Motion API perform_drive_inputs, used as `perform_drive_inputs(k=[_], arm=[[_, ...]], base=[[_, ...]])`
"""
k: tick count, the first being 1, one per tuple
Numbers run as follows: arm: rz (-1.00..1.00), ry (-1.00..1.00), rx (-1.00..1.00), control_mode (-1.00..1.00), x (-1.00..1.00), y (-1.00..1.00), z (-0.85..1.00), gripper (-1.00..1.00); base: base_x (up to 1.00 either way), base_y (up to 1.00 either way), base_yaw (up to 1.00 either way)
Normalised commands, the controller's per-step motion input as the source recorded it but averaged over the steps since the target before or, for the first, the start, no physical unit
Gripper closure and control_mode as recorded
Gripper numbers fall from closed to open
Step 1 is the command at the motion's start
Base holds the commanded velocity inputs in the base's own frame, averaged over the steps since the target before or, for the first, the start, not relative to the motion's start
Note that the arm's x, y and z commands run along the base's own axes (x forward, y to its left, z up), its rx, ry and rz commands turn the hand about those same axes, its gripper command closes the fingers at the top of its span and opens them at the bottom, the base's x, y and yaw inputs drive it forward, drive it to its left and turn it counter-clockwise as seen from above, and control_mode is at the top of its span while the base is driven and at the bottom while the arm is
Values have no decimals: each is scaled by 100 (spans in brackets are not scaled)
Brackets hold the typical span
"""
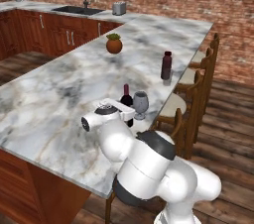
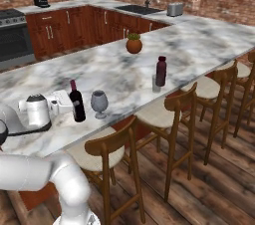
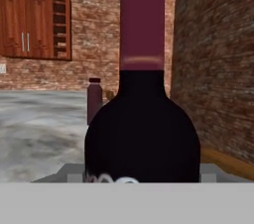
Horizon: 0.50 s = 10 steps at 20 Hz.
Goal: There is a wine glass and glass cup on the dining counter. Place the wine bottle next to the wine glass and the juice bottle next to the glass cup.
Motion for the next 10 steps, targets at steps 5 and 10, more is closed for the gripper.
perform_drive_inputs(k=[5, 10], arm=[[3, 0, 3, -100, 31, -14, -5, 100], [3, 0, 2, -100, 30, -4, -21, 100]], base=[[0, 0, 0], [0, 0, 0]])
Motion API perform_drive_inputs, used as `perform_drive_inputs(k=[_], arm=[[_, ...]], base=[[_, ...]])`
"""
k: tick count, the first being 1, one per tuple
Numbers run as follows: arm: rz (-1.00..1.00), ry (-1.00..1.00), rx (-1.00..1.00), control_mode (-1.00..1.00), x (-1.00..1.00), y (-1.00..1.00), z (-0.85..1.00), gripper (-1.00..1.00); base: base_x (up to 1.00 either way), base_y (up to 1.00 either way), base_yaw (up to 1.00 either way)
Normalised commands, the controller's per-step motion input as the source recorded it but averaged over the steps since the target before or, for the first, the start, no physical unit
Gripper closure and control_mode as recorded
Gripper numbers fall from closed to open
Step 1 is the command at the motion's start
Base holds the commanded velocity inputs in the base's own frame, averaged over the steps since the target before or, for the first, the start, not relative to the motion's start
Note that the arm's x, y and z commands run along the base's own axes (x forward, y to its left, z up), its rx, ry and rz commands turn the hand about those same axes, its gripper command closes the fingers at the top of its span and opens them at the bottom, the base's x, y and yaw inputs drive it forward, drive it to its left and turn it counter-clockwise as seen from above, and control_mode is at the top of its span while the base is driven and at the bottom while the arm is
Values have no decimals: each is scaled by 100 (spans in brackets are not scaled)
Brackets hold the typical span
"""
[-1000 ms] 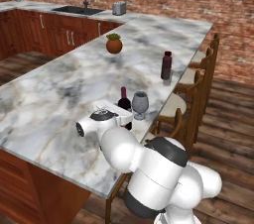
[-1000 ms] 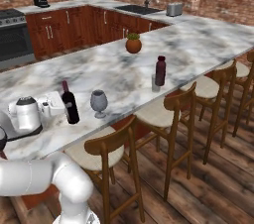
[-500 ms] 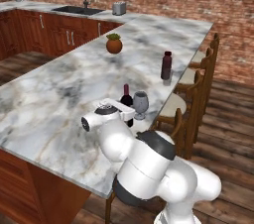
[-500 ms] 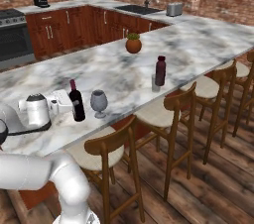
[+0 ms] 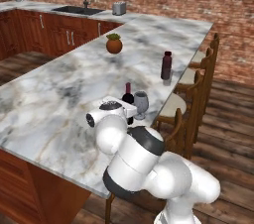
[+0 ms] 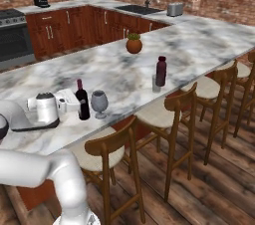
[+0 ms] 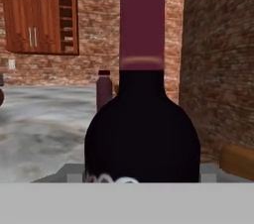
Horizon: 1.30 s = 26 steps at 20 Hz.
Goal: There is a wine glass and glass cup on the dining counter. Place the wine bottle next to the wine glass and the juice bottle next to the glass cup.
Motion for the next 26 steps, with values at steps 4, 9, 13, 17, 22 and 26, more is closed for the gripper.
perform_drive_inputs(k=[4, 9, 13, 17, 22, 26], arm=[[3, 0, 0, -100, 30, 0, -30, 100], [3, 0, 1, -100, 28, 0, -31, 100], [2, 0, 0, -100, 30, 0, -32, 100], [2, 0, 2, -100, 29, 0, -28, 100], [5, 0, 6, -100, 4, 1, -29, 100], [1, 0, 7, -100, -6, 11, -32, 100]], base=[[0, 0, 0], [0, 0, 0], [0, 0, 0], [0, 0, 0], [0, 0, 0], [0, 0, 0]])
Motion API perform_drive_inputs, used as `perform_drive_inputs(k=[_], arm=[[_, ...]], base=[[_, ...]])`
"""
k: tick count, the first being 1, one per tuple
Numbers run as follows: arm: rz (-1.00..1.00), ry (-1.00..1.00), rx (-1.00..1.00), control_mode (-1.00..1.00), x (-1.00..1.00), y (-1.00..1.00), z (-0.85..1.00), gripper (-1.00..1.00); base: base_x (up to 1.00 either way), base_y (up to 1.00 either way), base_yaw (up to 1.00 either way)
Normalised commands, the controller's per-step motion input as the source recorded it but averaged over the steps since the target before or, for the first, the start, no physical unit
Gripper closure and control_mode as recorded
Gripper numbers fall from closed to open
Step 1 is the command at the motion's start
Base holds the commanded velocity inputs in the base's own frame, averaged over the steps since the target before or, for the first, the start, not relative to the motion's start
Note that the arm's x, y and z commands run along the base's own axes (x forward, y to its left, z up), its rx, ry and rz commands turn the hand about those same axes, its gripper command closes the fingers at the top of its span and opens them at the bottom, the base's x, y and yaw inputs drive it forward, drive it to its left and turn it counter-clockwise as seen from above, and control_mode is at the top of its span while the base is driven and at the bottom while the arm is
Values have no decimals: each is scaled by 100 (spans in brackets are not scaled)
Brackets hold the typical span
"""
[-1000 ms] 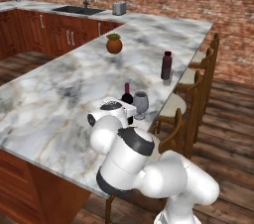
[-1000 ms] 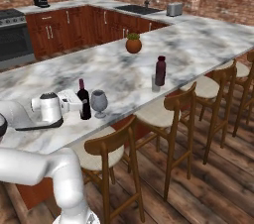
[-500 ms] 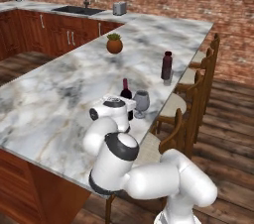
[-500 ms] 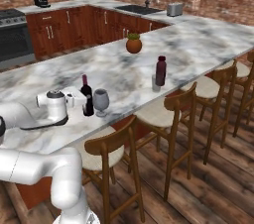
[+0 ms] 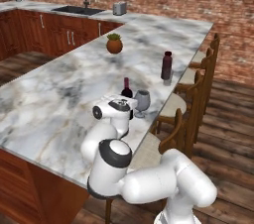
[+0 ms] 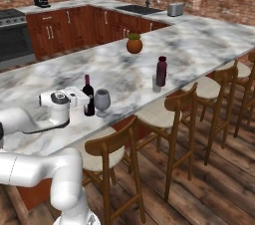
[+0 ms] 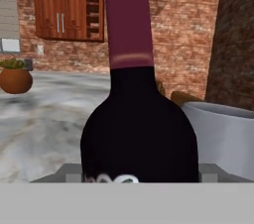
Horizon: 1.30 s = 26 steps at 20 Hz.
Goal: There is a wine glass and glass cup on the dining counter. Place the wine bottle next to the wine glass and the juice bottle next to the glass cup.
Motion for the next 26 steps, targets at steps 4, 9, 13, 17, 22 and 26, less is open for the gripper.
perform_drive_inputs(k=[4, 9, 13, 17, 22, 26], arm=[[0, 0, 7, -100, -3, 19, -37, 100], [0, 0, 7, -100, 0, 22, -39, 100], [0, 0, 4, -100, 2, 28, -40, 100], [0, 0, 1, -100, 5, 35, -40, 100], [0, 0, 0, -100, 2, 38, -42, 100], [0, 0, 0, -100, 2, 36, -41, 100]], base=[[0, 0, 0], [0, 0, 0], [0, 0, 0], [0, 0, 0], [0, 0, 0], [0, 0, 0]])
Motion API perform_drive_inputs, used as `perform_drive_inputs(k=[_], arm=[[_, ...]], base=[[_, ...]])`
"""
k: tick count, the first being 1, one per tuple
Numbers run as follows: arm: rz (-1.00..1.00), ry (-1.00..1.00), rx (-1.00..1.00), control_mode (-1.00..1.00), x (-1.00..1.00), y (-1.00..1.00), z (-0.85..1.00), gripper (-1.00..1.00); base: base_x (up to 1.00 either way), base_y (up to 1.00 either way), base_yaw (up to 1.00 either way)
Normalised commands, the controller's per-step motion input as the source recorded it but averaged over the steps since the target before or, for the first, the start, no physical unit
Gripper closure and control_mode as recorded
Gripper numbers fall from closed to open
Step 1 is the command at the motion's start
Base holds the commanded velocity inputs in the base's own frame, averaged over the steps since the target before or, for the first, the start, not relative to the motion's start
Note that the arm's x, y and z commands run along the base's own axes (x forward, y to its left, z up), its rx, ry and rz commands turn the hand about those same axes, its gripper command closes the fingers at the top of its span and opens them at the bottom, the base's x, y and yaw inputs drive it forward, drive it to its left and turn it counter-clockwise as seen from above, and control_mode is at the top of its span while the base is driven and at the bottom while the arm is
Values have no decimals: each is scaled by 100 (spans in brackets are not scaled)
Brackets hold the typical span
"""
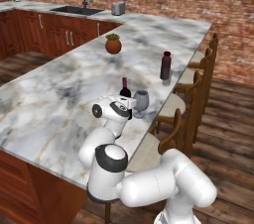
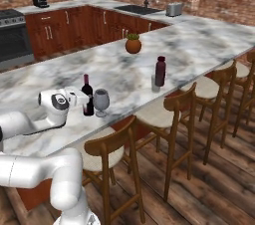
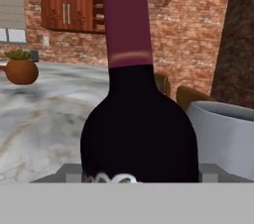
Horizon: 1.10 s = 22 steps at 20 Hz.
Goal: There is a wine glass and glass cup on the dining counter. Place the wine bottle next to the wine glass and the juice bottle next to the glass cup.
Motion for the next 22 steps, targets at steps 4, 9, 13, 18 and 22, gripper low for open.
perform_drive_inputs(k=[4, 9, 13, 18, 22], arm=[[0, 0, 1, -100, 0, 36, -41, 100], [0, -1, 3, -100, 0, 35, -36, 100], [-2, -2, 6, -100, 0, 37, -32, 100], [-3, -4, 7, -100, 0, 36, -30, 100], [-4, -7, 7, -100, 0, 37, -28, 100]], base=[[0, 0, 0], [0, 0, 0], [0, 0, 0], [0, 0, 0], [0, 0, 0]])
